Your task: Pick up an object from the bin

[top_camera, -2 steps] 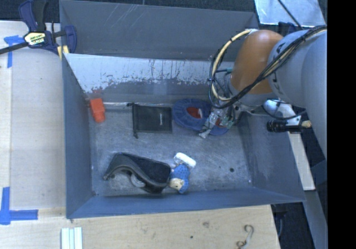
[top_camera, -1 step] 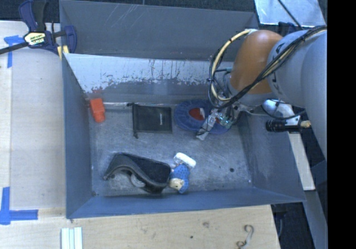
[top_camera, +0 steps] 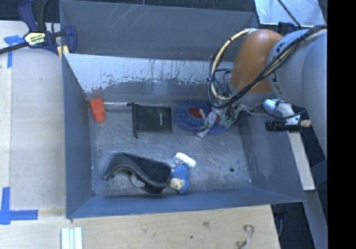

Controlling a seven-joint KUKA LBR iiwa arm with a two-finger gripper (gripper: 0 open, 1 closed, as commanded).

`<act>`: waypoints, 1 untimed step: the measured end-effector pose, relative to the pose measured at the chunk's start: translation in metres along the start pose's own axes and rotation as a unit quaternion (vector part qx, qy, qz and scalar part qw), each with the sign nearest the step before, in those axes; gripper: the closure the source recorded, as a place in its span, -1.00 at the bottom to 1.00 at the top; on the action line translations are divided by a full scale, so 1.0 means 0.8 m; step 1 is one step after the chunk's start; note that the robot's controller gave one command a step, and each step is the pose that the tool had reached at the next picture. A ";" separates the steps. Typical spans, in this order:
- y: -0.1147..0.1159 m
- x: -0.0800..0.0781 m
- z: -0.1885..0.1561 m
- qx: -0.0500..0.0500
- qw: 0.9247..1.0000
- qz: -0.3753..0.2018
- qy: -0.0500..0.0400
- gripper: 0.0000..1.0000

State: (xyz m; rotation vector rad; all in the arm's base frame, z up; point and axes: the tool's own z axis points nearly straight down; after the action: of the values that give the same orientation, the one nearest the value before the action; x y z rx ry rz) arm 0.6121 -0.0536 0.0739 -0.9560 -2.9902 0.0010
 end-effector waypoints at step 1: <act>0.013 -0.002 0.002 0.006 0.999 0.038 0.003 1.00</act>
Offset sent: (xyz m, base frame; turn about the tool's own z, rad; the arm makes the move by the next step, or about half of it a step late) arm 0.0094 0.0126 -0.0039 0.0797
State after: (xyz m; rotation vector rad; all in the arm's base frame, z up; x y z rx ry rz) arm 0.6192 -0.0459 0.0720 -1.0667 -2.9414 0.0171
